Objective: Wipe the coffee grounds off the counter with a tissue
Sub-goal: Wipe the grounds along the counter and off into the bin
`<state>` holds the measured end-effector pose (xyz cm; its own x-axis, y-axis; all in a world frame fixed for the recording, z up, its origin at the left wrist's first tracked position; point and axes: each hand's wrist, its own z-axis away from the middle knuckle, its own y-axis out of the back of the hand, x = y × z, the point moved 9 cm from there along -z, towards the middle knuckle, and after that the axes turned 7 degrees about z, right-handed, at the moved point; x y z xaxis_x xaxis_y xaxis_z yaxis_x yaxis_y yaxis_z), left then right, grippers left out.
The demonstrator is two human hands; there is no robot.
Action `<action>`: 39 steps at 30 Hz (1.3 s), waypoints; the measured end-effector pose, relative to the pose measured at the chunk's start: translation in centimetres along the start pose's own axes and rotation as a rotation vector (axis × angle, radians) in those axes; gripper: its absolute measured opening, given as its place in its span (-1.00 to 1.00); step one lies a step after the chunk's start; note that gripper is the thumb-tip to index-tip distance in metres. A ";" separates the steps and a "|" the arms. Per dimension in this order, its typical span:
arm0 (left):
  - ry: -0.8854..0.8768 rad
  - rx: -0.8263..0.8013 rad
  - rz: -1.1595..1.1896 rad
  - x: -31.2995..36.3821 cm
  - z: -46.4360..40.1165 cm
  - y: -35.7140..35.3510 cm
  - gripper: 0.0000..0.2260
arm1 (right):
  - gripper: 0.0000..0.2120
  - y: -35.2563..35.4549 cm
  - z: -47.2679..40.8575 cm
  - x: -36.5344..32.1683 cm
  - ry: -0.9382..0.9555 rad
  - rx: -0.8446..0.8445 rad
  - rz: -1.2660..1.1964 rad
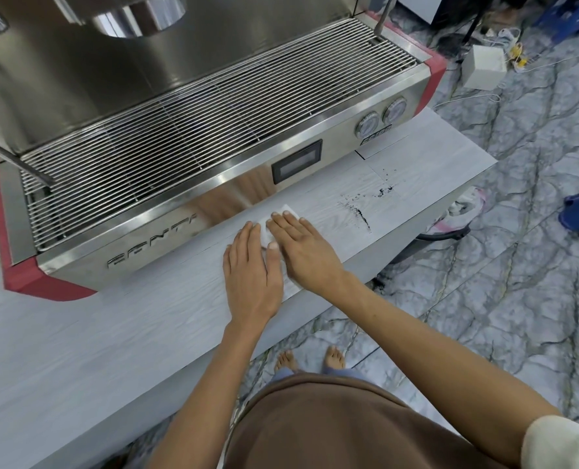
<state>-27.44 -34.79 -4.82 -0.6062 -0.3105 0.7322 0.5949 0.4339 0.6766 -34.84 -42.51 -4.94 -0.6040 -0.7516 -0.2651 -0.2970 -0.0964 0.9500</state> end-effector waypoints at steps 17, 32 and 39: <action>-0.006 -0.029 -0.133 -0.1 -0.2 -0.7 -0.42 | -0.50 2.9 4.0 6.1 -0.292 0.105 0.093; 0.000 -0.045 -0.083 1.5 -1.3 -2.0 -0.43 | -0.57 2.2 4.3 2.6 -0.113 0.062 0.030; 0.002 -0.040 -0.133 1.5 -1.3 -2.4 -0.43 | -0.61 1.5 4.6 3.0 -0.095 0.109 0.046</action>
<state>-29.05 -37.41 -5.20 -0.6805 -0.3646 0.6356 0.5298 0.3544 0.7706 -40.54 -41.87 -5.03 -0.6844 -0.6881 -0.2412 -0.3428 0.0118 0.9393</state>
